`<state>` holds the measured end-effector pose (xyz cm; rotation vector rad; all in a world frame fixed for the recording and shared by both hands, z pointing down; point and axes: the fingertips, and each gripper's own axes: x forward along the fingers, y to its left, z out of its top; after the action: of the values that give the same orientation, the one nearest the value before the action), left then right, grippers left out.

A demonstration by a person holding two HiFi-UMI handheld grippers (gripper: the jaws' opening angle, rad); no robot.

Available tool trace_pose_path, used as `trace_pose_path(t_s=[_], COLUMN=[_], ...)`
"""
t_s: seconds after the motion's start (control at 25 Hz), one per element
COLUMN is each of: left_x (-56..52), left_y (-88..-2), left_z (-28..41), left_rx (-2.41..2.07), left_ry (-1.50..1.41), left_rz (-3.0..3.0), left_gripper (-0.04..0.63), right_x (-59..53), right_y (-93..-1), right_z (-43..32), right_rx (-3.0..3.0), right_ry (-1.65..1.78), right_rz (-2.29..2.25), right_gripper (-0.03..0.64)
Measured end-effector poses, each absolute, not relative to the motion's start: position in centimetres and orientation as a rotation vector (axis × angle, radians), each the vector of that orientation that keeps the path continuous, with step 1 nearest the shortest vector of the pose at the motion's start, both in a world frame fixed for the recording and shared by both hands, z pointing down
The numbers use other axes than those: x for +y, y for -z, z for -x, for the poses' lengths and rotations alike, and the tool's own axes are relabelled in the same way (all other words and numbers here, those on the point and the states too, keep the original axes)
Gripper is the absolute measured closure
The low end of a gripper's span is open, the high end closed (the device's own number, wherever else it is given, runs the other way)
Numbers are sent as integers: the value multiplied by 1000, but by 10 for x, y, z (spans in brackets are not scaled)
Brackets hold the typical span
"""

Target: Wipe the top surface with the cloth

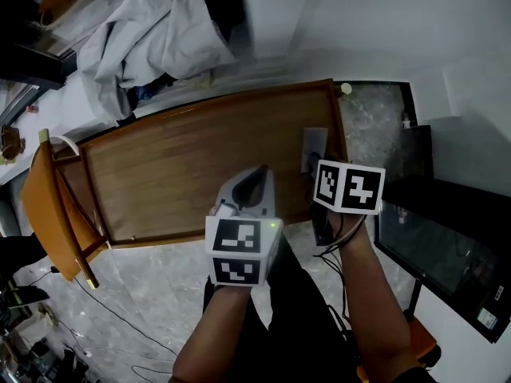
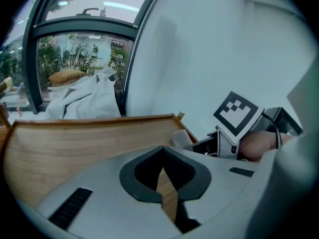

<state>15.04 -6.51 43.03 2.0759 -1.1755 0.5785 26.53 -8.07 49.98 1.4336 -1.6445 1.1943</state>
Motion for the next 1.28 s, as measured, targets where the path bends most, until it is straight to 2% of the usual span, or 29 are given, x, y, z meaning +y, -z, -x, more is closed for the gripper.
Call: trace_pose_path(t_s=[0.32,0.48,0.64,1.0,1.28], left_x=[-66,-58,-47,-17,6], left_y=[-424,-414,-399,-354,-338], left_z=[-153,-127,-60,145,237], left_rx=[-1194,-1225,-1320,-1594,-1628], left_ry=[-557,-541,-523,-405,-382], left_rz=[-2071,-2057,-2019,-1897,-1876], left_gripper=[584,584,584,584,584], right_x=[-82,-81,-73,-23,15], right_y=[-489,-471,-458,-463,-487], right_z=[-289,-262,-173,90,221], right_rx=[-1565,-1648,-1840,-2136,-2147], right_ry=[-1105,-1122,-1200,-1240,-1330], right_rz=[-1530,-1540,-1413,-1016,-854], right_gripper=[580,580,580,580,580])
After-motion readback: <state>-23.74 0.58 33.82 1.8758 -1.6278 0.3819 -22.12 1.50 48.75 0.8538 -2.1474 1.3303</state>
